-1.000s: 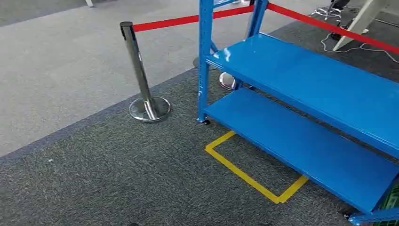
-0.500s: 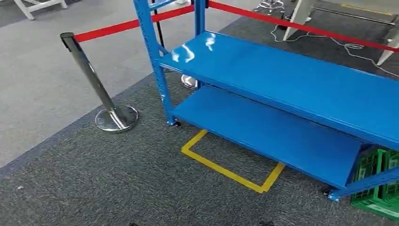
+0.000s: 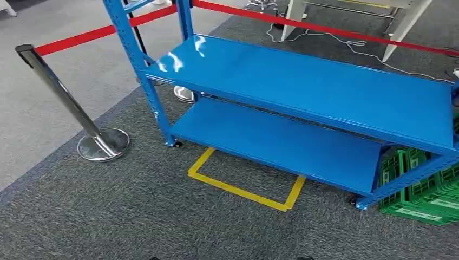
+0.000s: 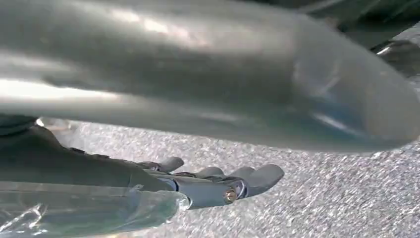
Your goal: Take the parts from the cabinet and place them on the table.
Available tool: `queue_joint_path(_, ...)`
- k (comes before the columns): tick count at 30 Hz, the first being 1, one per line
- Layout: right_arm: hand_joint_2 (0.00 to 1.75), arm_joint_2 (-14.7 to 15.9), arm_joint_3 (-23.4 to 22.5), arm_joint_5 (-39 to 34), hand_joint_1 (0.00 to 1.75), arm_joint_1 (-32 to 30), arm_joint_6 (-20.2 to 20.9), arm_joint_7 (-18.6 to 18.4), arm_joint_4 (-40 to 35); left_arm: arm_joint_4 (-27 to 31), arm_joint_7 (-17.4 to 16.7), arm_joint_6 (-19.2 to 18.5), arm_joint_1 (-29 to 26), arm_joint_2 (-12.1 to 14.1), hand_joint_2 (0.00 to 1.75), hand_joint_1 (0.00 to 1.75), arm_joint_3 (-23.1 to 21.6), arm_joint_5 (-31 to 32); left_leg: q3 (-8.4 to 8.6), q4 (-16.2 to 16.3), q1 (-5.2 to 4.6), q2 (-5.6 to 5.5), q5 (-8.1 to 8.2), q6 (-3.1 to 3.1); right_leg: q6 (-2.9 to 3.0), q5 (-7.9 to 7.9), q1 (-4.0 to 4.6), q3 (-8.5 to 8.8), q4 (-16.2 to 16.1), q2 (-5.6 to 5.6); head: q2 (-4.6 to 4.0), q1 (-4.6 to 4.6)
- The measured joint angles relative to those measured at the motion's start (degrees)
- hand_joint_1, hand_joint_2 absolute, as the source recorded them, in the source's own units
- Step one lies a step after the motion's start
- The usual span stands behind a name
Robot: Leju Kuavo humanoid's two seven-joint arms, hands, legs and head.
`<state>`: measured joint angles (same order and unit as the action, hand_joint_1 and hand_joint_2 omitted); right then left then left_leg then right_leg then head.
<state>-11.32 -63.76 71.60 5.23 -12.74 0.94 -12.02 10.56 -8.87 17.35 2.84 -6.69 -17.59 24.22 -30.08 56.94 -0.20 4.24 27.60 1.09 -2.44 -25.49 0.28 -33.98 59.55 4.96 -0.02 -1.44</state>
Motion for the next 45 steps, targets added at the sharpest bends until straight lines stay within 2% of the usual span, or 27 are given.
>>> queue_joint_path(4, 0.0, 0.0, 0.0, -0.11, 0.0, -0.08, 0.0, 0.0, 0.0, 0.0, 0.04, -0.04, 0.18, 0.0, 0.0, 0.0, 0.0, 0.2, 0.52, -0.39, 0.06, 2.03, 0.2, 0.97, 1.51, 0.43, -0.17, -0.62, -0.19, -2.96, 0.0, 0.24)
queue_joint_path(6, 0.0, 0.02, -0.02, -0.15, 0.0, -0.09, -0.04, -0.13, 0.0, 0.0, 0.04, -0.24, 0.23, -0.02, 0.0, 0.0, 0.0, 0.2, -0.75, 2.68, 0.33, -1.92, 2.65, 1.63, 1.98, 0.7, -0.58, -0.6, -0.36, -4.12, 0.0, 0.54)
queue_joint_path(7, 0.0, 0.02, -0.04, -0.13, 0.0, 0.08, -0.04, -0.13, 0.0, 0.0, 0.04, -0.39, 0.18, -0.02, 0.0, 0.0, 0.0, 0.2, -3.03, 7.47, 0.34, -3.12, 5.24, 1.73, 2.23, 0.76, -0.63, -0.69, -0.36, -4.81, 0.0, 0.55)
queue_joint_path(9, 0.0, 0.02, -0.04, -0.11, 0.0, 0.15, 0.0, -0.13, 0.0, 0.0, 0.04, -0.52, 0.04, -0.02, 0.0, 0.0, 0.0, 0.2, -7.69, 16.45, 0.34, -3.79, 8.54, 1.81, 2.37, 0.78, -0.63, -0.79, -0.35, -6.28, 0.0, 0.63)
queue_joint_path(11, 0.0, 0.02, -0.07, -0.15, 0.0, -0.1, -0.02, -0.15, 0.0, 0.0, 0.04, -0.55, -0.09, -0.02, 0.0, 0.0, 0.0, 0.24, -8.64, 16.92, 0.35, -3.85, 6.72, 1.72, 2.32, 0.82, -0.68, -0.74, -0.33, -7.8, 0.0, 0.66)
queue_joint_path(13, 0.0, 0.02, -0.09, -0.15, 0.0, -0.14, -0.02, -0.15, 0.0, 0.0, 0.04, -0.52, 0.01, 0.0, 0.0, 0.0, 0.0, 0.33, -5.39, 9.27, 0.55, -4.41, 1.45, 1.61, 2.01, 0.99, -0.89, -0.69, -0.3, -9.43, 0.0, 0.61)
queue_joint_path(14, 0.0, 0.02, -0.11, -0.13, 0.0, -0.09, -0.02, -0.15, 0.0, 0.0, 0.09, -0.5, 0.07, 0.02, 0.0, 0.0, 0.0, 0.33, -3.07, 4.48, 0.84, -6.06, -0.76, 1.72, 1.69, 1.07, -0.98, -0.72, -0.28, -10.18, 0.0, 0.66)
queue_joint_path(15, 0.0, 0.02, -0.11, -0.13, 0.0, 0.0, -0.04, -0.15, 0.0, 0.0, 0.13, -0.44, 0.06, 0.0, 0.0, 0.0, 0.02, 0.33, -1.82, 1.2, 1.15, -8.85, -1.04, 1.79, 1.23, 1.08, -0.64, -1.05, 0.01, -10.83, 0.0, 0.81)
queue_joint_path(19, 0.0, 0.02, -0.17, -0.13, 0.0, -0.45, -0.04, -0.15, 0.0, 0.0, 0.17, -0.35, 0.23, -0.13, 0.0, 0.0, 0.02, 0.35, -1.58, 0.41, 1.02, -7.17, -1.03, 0.14, -0.38, 1.87, -1.08, -2.05, -0.76, -12.95, 0.0, 0.74)
queue_joint_path(20, 0.0, 0.04, -0.2, -0.15, 0.0, -0.55, -0.04, -0.15, 0.0, 0.0, 0.17, -0.33, 0.28, -0.18, 0.0, 0.0, 0.04, 0.37, -1.54, 0.09, 1.33, -6.27, -1.27, -0.3, -0.46, 1.69, -1.04, -2.04, -0.47, -12.45, 0.0, 0.83)
queue_joint_path(21, 0.0, 0.02, -0.2, -0.15, 0.0, -0.66, -0.02, -0.15, 0.0, 0.0, 0.17, -0.28, 0.35, -0.06, 0.0, 0.0, 0.04, 0.37, -1.52, 0.08, 1.26, -6.14, -1.29, -0.41, -0.53, 1.18, -0.79, -2.17, 0.13, -10.78, 0.0, 0.55)
queue_joint_path(24, 0.0, 0.02, -0.2, -0.15, 0.0, -0.66, -0.02, -0.15, 0.0, 0.0, 0.17, -0.28, 0.35, -0.06, 0.0, 0.0, 0.04, 0.37, -1.52, 0.08, 1.26, -6.14, -1.29, -0.41, -0.53, 1.18, -0.79, -2.17, 0.13, -10.78, 0.0, 0.55)
queue_joint_path(26, 0.0, 0.02, -0.2, -0.15, 0.0, -0.65, -0.02, -0.15, 0.0, 0.0, 0.17, -0.28, 0.35, -0.07, 0.0, 0.0, 0.04, 0.37, -1.52, 0.07, 1.26, -6.08, -1.3, -0.48, -0.58, 0.8, -0.72, -2.43, 0.52, -9.91, 0.0, 0.39)
queue_joint_path(27, 0.0, 0.02, -0.2, -0.17, 0.0, -0.51, 0.02, -0.15, 0.0, 0.0, 0.17, -0.26, 0.31, -0.11, 0.0, 0.0, 0.07, 0.42, -1.55, 0.05, 1.13, -5.4, -1.23, -0.95, -0.81, -1.59, -0.64, -4.0, 3.99, -7.5, 0.0, -0.39)
queue_joint_path(28, 0.0, 0.02, -0.2, -0.17, 0.0, -0.39, 0.04, -0.15, 0.0, 0.0, 0.17, -0.26, 0.24, -0.13, 0.0, 0.0, 0.07, 0.42, -1.56, 0.05, 1.01, -4.98, -1.22, -0.99, -0.91, -2.86, -0.67, -5.01, 6.17, -6.84, 0.0, -0.39)
queue_joint_path(29, 0.0, 0.02, -0.2, -0.22, 0.0, -0.16, 0.04, -0.15, 0.0, 0.0, 0.17, -0.26, 0.03, -0.09, 0.0, 0.0, 0.07, 0.42, -1.54, 0.05, 0.77, -3.81, -1.13, -1.12, -1.01, -5.99, -0.69, -7.97, 12.7, -5.82, 0.0, -0.37)
queue_joint_path(30, 0.0, 0.04, -0.22, -0.31, 0.0, -0.51, 0.04, -0.17, 0.0, 0.0, 0.17, -0.28, 0.03, -0.07, 0.0, 0.0, 0.09, 0.5, -1.23, 0.09, 0.56, -0.81, -0.85, -1.09, -0.78, -2.76, -0.67, -5.06, 9.41, -4.89, 0.0, -0.37)
queue_joint_path(31, 0.0, 0.04, -0.22, -0.28, 0.0, -0.42, 0.04, -0.17, 0.0, 0.0, 0.18, -0.28, 0.06, -0.09, 0.0, 0.0, 0.09, 0.5, -0.97, 0.09, 0.56, -0.21, -0.69, -0.89, -0.54, -0.63, -0.57, -1.79, 3.8, -3.66, 0.0, -0.41)
queue_joint_path(32, 0.0, 0.04, -0.22, -0.26, 0.0, -0.21, 0.04, -0.17, 0.0, 0.0, 0.17, -0.26, 0.05, -0.09, 0.0, 0.0, 0.09, 0.52, -0.73, 0.09, 0.44, 0.3, -0.55, -0.61, -0.19, -0.62, -0.24, 0.17, -0.02, -0.87, 0.0, -0.44)
queue_joint_path(33, 0.0, 0.02, -0.2, -0.17, 0.0, 0.03, 0.07, -0.15, 0.0, 0.0, 0.17, -0.26, 0.08, -0.04, 0.0, 0.0, 0.09, 0.52, -0.73, 0.33, -0.03, 0.73, -0.27, -0.18, 0.41, -0.36, -0.11, 0.52, -0.3, -1.42, 0.0, -0.28)
queue_joint_path(36, 0.0, 0.02, -0.22, -0.15, 0.0, -0.17, 0.07, -0.15, 0.0, 0.0, 0.17, -0.35, 0.3, -0.07, 0.0, 0.0, 0.09, 0.59, -0.29, -0.21, 0.19, 2.09, -0.49, 0.66, 1.29, -0.31, 0.17, -0.38, -0.18, -3.15, 0.0, -0.37)
queue_joint_path(37, 0.0, 0.02, -0.22, -0.17, 0.0, -0.22, 0.04, -0.15, 0.0, 0.0, 0.17, -0.33, 0.41, -0.07, 0.0, 0.0, 0.11, 0.68, 0.18, -0.29, 0.18, 2.56, -0.19, 1.16, 1.73, -0.05, -0.05, 0.29, -0.71, -3.85, 0.0, -0.39)
queue_joint_path(39, 0.0, 0.02, -0.22, -0.15, 0.0, -0.2, 0.04, -0.09, 0.0, 0.0, 0.17, -0.22, 0.57, -0.07, 0.0, 0.0, 0.11, 0.9, -1.05, 2.98, 0.44, -1.81, 2.46, 1.71, 2.16, 0.25, -0.57, 0.46, -0.91, -4.94, 0.0, 0.09)
queue_joint_path(40, 0.0, 0.02, -0.22, -0.15, 0.0, -0.01, 0.04, -0.07, 0.0, 0.0, 0.17, -0.2, 0.53, -0.04, 0.0, 0.0, 0.11, 0.92, -3.1, 7.23, 0.48, -2.95, 4.71, 1.84, 2.35, 0.37, -0.65, 0.35, -0.91, -5.57, 0.0, 0.18)
queue_joint_path(42, 0.0, 0.02, -0.22, -0.13, 0.0, 0.05, 0.11, 0.02, 0.0, 0.0, 0.17, -0.2, 0.31, -0.02, 0.0, 0.0, 0.09, 0.9, -7.86, 16.25, 0.48, -3.75, 8.07, 1.97, 2.36, 0.38, -0.67, 0.16, -0.89, -7.04, 0.0, 0.31)
queue_joint_path(43, 0.0, 0.02, -0.22, -0.13, 0.0, -0.09, 0.13, 0.02, 0.0, 0.0, 0.17, -0.22, 0.1, -0.02, 0.0, 0.0, 0.09, 0.92, -8.89, 17.53, 0.49, -3.8, 7.7, 1.91, 2.35, 0.38, -0.68, 0.18, -0.89, -7.8, 0.0, 0.28)
queue_joint_path(45, 0.0, 0.02, -0.22, -0.15, 0.0, -0.29, 0.13, 0.0, 0.0, 0.0, 0.17, -0.2, -0.01, -0.02, 0.0, 0.0, 0.11, 0.92, -7.07, 12.45, 0.54, -4.07, 3.03, 1.76, 2.18, 0.47, -0.86, 0.21, -0.87, -9.44, 0.0, 0.29)
